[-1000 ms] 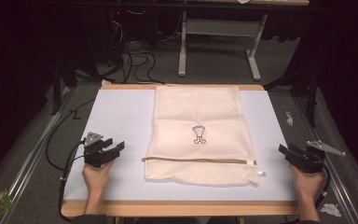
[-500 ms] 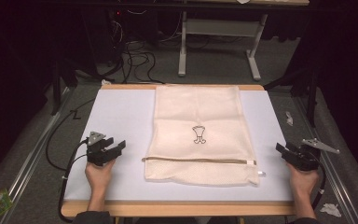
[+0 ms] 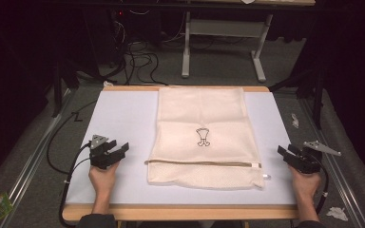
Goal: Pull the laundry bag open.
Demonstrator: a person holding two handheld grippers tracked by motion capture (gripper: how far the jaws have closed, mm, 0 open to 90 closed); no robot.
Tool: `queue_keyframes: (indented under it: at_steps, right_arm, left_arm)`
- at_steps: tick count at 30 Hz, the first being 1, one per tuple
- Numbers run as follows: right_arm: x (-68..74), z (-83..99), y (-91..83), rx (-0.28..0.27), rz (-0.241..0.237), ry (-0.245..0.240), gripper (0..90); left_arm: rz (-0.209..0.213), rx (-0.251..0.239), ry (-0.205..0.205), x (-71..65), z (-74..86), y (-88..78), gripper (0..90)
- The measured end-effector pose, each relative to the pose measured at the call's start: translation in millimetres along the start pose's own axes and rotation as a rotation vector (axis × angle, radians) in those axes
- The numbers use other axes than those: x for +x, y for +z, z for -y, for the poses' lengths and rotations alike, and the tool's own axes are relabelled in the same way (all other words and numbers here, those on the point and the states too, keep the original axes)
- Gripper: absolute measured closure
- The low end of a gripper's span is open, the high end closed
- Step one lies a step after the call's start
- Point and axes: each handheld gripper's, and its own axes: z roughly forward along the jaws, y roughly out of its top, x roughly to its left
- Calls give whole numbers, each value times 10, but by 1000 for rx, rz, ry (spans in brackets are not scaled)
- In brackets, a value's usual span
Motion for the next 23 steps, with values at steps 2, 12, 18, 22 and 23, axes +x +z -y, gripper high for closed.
queue_keyframes:
  at_steps: [2, 12, 18, 22, 23]
  right_arm:
    - [-1, 8, 0, 2, 0, 6, 490]
    - [8, 16, -5, -1, 2, 0, 485]
    - [8, 18, -5, -1, 0, -2, 472]
    - [18, 17, 0, 6, -3, -9, 463]
    - [24, 17, 1, 6, -2, -13, 461]
  left_arm:
    - [-4, -6, -4, 8, 18, 6, 406]
    - [-7, -13, -3, 14, 46, 8, 399]
    - [-6, -5, -7, 17, 45, 13, 396]
    - [-6, -4, -7, 15, 46, 15, 392]
    - [-6, -4, -7, 15, 46, 15, 393]
